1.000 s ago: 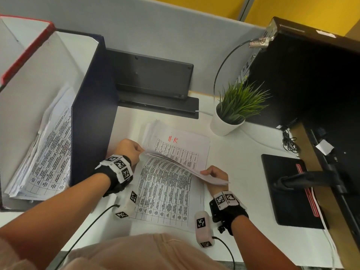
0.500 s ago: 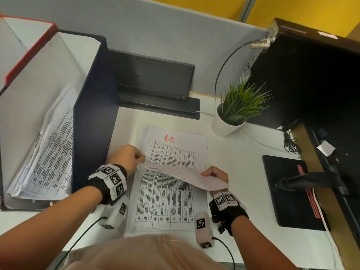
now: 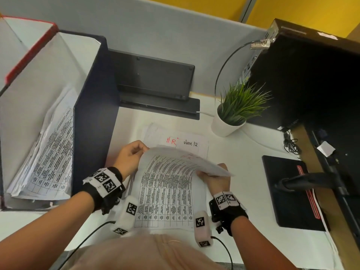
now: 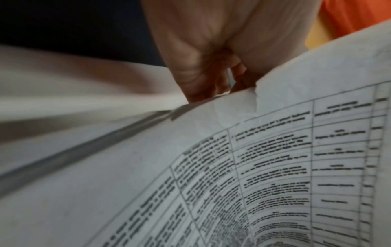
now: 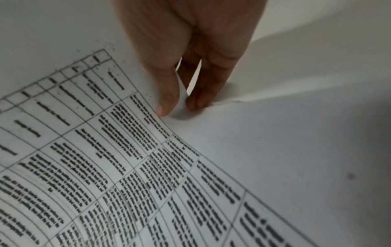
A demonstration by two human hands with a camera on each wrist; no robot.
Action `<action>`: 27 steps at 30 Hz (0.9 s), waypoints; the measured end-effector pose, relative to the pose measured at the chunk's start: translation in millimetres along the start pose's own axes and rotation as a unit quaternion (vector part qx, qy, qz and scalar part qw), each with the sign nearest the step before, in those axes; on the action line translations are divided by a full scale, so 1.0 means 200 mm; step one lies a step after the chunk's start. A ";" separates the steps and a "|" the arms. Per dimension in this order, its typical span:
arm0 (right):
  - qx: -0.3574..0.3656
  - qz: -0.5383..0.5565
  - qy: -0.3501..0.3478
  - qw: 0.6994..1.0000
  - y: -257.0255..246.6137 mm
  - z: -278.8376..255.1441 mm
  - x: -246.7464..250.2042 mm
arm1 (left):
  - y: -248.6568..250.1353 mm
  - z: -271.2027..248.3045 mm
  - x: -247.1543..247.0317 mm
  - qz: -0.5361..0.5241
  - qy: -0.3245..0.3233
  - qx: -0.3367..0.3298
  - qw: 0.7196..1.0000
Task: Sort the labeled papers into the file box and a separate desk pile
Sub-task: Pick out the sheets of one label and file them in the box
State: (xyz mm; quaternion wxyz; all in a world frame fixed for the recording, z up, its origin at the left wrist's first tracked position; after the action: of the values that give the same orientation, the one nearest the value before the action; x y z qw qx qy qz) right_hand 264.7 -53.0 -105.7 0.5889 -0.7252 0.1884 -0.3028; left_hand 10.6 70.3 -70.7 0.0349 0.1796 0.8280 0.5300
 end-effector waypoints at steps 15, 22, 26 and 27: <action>-0.138 0.199 0.006 0.970 0.08 0.00 -0.01 | -0.06 0.09 0.09 0.058 0.088 0.129 0.986; -0.160 0.232 0.013 0.959 0.08 -0.02 -0.03 | -0.06 0.12 0.09 0.271 0.100 0.141 0.947; -0.142 0.229 0.017 0.963 0.08 -0.01 -0.03 | -0.01 0.11 0.08 0.343 0.119 0.159 0.918; -0.133 0.215 0.011 0.967 0.08 -0.01 -0.03 | -0.01 0.10 0.08 0.358 0.120 0.166 0.911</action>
State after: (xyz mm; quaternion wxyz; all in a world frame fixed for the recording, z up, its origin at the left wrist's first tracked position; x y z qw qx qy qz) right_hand 260.1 -54.9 -121.5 0.5361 -0.7361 0.3853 -0.1495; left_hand 0.4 92.9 -79.1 -0.2870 0.4019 0.7825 0.3793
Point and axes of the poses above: each hand's wrist, its own z-axis towards the middle knuckle, its own x-axis out of the back of the hand, y = z × x, the point moved 6 cm from there along z, towards the middle knuckle, and after that the axes turned 12 degrees about x, right-handed, at the moved point
